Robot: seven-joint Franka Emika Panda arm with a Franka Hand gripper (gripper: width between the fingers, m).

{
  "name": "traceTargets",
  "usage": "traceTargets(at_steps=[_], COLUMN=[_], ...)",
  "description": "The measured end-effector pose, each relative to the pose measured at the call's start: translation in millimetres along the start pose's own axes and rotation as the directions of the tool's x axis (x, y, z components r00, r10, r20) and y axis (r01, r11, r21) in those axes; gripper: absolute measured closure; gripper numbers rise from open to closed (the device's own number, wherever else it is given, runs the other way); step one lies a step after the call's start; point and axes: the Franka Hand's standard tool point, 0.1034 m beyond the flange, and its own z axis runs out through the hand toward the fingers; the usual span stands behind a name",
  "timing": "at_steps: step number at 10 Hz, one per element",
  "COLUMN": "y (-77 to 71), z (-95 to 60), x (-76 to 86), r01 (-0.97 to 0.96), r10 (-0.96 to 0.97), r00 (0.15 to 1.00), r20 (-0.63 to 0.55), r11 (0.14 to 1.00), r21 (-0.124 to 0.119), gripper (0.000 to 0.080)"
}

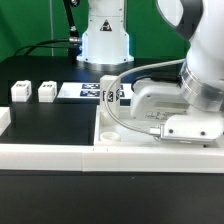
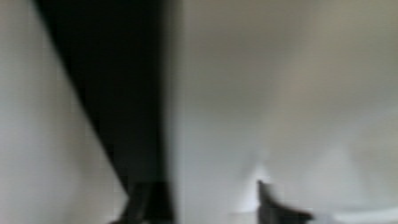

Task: Assemble square table

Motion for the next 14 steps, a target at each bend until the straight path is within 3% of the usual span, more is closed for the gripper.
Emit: traceTargets(at_steps=[1,2,3,4,5,6,7,8,9,10,13,14], y=[-5.6,-11.2,-16.1,-18.0,-13.9,-12.5,-8.2,-14.1,-29.3,-48.2,-125.1,-143.5], z=[-0.4,-0.9,-1.6,-2.5,-8.6,-28.3,-53.8,-77.2,-100.2,-110.5,-115.4,-114.6], x=[0.3,0.6,1.0,1.6,5.8,15.8,27.0,37.0,43.0,46.9,52.5,54.6], r01=[-0.004,-0.009,-0.013,-0.014,-0.024,-0.038,-0.037,-0.038,-0.051,-0.041,-0.053,-0.083], r10=[0.004,0.009,0.013,0.014,0.024,0.038,0.036,0.037,0.047,0.036,0.048,0.079], r00=[1.0,1.0,1.0,1.0,1.0,0.999,0.999,0.999,0.998,0.998,0.994,0.992], r20=[-0.003,-0.006,-0.008,-0.009,-0.012,-0.01,0.005,0.017,0.044,0.057,0.099,0.103], r11=[1.0,1.0,1.0,0.999,0.999,0.997,0.996,0.995,0.994,0.995,0.997,0.996], r21=[0.009,0.018,0.027,0.033,0.04,0.069,0.079,0.092,0.092,0.088,0.047,0.032], gripper=[0.0455,0.0455,0.0273,0.0188,0.0188,0.0158,0.0152,0.0152,0.0151,0.0151,0.0151,0.0151])
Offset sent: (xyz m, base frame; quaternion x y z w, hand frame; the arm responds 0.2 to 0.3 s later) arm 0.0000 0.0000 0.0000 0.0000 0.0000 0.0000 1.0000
